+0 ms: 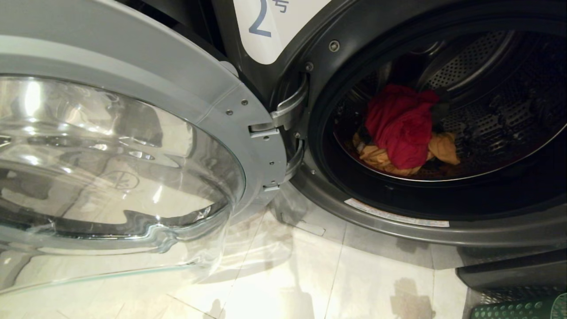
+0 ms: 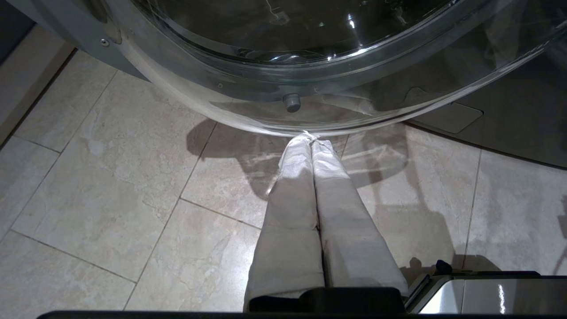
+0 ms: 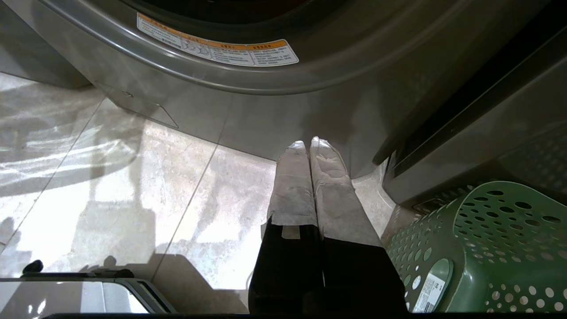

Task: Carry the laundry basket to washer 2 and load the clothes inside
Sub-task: Close the washing machine door with the left hand

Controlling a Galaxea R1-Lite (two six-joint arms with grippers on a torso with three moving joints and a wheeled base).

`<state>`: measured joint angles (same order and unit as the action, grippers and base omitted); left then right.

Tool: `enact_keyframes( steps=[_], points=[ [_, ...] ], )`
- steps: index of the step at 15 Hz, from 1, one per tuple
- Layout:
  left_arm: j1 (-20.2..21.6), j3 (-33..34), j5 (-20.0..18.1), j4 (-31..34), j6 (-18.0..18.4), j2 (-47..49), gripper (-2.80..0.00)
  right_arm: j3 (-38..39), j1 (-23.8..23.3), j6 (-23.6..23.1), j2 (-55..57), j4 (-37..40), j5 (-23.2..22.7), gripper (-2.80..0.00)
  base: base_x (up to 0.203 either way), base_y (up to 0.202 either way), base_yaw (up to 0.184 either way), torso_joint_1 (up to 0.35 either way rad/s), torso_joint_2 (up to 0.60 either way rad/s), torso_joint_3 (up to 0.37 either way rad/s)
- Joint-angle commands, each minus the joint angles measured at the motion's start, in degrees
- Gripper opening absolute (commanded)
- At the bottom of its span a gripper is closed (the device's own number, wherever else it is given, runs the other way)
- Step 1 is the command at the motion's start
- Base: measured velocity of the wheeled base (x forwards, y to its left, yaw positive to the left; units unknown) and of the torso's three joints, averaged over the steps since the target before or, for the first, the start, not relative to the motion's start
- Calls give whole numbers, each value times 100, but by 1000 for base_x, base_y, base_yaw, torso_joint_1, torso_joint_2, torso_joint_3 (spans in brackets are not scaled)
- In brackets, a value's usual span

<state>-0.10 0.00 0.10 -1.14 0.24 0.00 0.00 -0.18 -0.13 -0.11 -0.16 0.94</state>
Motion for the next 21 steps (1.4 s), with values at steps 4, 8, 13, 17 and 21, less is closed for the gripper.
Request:
enact_keyframes(
  steps=[4,8,13,17,21],
  points=[
    [0,35,-1,-9,11,9,-280,0,1,-57,20,-2,12,-280,0,0,0,1,1,38],
    [1,35,-1,-9,20,9,-280,0,1,-15,20,-2,20,-280,0,0,0,3,2,185],
    [1,35,-1,-9,22,9,-280,0,1,-23,20,-2,12,-280,0,0,0,3,2,201],
    [1,35,-1,-9,28,9,-280,0,7,-57,20,-2,3,-280,0,0,0,4,1,201],
    [1,35,-1,-9,22,9,-280,0,1,-11,20,-2,12,-280,0,0,0,1,-2,205]
  ],
)
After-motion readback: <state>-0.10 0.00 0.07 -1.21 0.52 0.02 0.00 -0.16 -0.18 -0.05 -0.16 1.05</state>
